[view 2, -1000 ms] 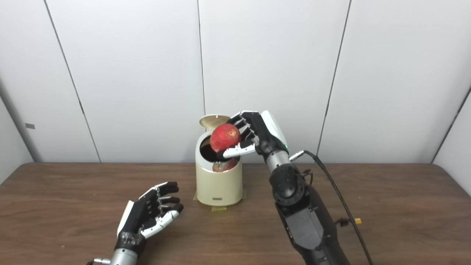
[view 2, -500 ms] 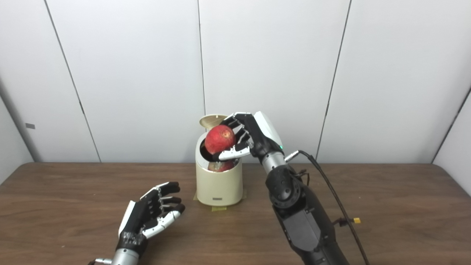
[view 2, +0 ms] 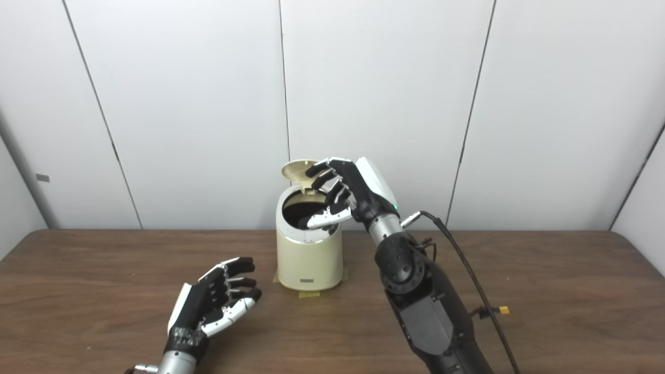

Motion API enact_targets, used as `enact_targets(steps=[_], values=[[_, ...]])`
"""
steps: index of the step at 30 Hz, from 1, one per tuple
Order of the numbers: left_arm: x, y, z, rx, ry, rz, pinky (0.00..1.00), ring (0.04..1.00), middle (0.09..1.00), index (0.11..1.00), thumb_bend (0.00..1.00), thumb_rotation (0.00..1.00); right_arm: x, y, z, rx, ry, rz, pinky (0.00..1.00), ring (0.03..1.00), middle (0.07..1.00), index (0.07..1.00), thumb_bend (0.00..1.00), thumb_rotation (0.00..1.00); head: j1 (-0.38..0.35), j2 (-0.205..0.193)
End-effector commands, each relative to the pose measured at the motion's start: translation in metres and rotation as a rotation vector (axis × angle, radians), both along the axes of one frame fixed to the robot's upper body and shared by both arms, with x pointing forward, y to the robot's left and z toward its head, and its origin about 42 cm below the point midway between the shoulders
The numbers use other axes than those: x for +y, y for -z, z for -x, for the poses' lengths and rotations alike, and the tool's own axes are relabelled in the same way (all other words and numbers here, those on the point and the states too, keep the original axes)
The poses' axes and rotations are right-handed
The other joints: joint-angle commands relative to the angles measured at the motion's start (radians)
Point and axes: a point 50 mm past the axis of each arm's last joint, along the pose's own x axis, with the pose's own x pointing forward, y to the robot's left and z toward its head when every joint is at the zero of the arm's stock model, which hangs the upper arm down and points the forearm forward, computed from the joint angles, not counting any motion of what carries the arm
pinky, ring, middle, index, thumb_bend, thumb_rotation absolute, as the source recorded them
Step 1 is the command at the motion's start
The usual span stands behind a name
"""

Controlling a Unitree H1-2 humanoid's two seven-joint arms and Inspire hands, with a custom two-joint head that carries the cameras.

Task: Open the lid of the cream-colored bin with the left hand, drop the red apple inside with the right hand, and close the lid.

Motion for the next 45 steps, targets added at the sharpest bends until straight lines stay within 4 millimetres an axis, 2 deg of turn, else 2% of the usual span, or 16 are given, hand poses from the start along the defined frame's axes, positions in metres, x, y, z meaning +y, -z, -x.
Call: enact_targets(steps=[1, 9, 16, 22, 26, 27, 29, 30, 32, 35, 40, 45], values=[[-0.002, -0.013, -0.005, -0.063, 0.007, -0.005, 0.59, 0.683, 0.769, 0.751, 0.61, 0.15, 0.000, -0.032, -0.002, -0.096, -0.017, -0.002, 0.29, 0.389, 0.579, 0.655, 0.94, 0.09, 0.000, 0.002], [-0.002, -0.013, -0.005, -0.060, 0.007, 0.002, 0.59, 0.684, 0.775, 0.752, 0.61, 0.13, 0.000, -0.032, -0.001, -0.089, -0.035, -0.012, 0.30, 0.402, 0.572, 0.657, 0.92, 0.09, -0.002, 0.002], [-0.002, -0.013, -0.006, -0.055, 0.009, 0.003, 0.60, 0.695, 0.779, 0.752, 0.61, 0.15, -0.014, -0.042, 0.012, -0.168, -0.040, -0.143, 0.26, 0.350, 0.518, 0.629, 0.87, 0.12, -0.001, -0.001], [-0.001, -0.014, -0.007, -0.066, 0.012, 0.005, 0.57, 0.681, 0.775, 0.755, 0.60, 0.13, -0.052, -0.043, 0.034, -0.245, -0.042, -0.276, 0.21, 0.297, 0.512, 0.639, 0.83, 0.12, -0.003, -0.003], [0.000, -0.013, -0.008, -0.069, 0.010, 0.003, 0.57, 0.678, 0.767, 0.749, 0.61, 0.15, -0.085, -0.034, 0.052, -0.244, -0.042, -0.290, 0.28, 0.383, 0.610, 0.681, 0.82, 0.17, -0.004, -0.004], [0.000, -0.013, -0.008, -0.070, 0.011, 0.003, 0.57, 0.677, 0.766, 0.748, 0.61, 0.15, -0.094, -0.029, 0.057, -0.225, -0.057, -0.305, 0.29, 0.395, 0.622, 0.686, 0.82, 0.18, -0.004, -0.003], [0.001, -0.013, -0.008, -0.071, 0.012, 0.004, 0.57, 0.680, 0.763, 0.748, 0.61, 0.16, -0.106, -0.020, 0.064, -0.189, -0.082, -0.330, 0.40, 0.502, 0.705, 0.733, 0.80, 0.18, -0.002, -0.006], [0.001, -0.013, -0.009, -0.073, 0.013, 0.006, 0.57, 0.681, 0.763, 0.748, 0.61, 0.16, -0.114, -0.010, 0.070, -0.163, -0.094, -0.341, 0.42, 0.521, 0.718, 0.740, 0.79, 0.18, -0.001, -0.007], [0.002, -0.013, -0.009, -0.075, 0.015, 0.003, 0.57, 0.681, 0.763, 0.749, 0.61, 0.16, -0.124, 0.007, 0.078, -0.126, -0.111, -0.352, 0.55, 0.659, 0.785, 0.780, 0.80, 0.23, 0.000, -0.008], [0.003, -0.013, -0.010, -0.082, 0.016, -0.002, 0.57, 0.679, 0.764, 0.752, 0.62, 0.17, -0.133, 0.030, 0.092, -0.084, -0.127, -0.358, 0.61, 0.723, 0.825, 0.816, 0.84, 0.32, 0.001, -0.010], [0.004, -0.016, -0.010, -0.098, 0.018, -0.011, 0.57, 0.679, 0.764, 0.754, 0.61, 0.18, -0.133, 0.063, 0.112, -0.034, -0.132, -0.449, 0.60, 0.725, 0.839, 0.830, 0.83, 0.30, 0.002, -0.011], [0.005, -0.020, -0.010, -0.114, 0.025, -0.007, 0.57, 0.679, 0.762, 0.757, 0.62, 0.20, -0.133, 0.087, 0.127, -0.023, -0.083, -0.512, 0.61, 0.720, 0.845, 0.828, 0.80, 0.29, 0.014, -0.012]])
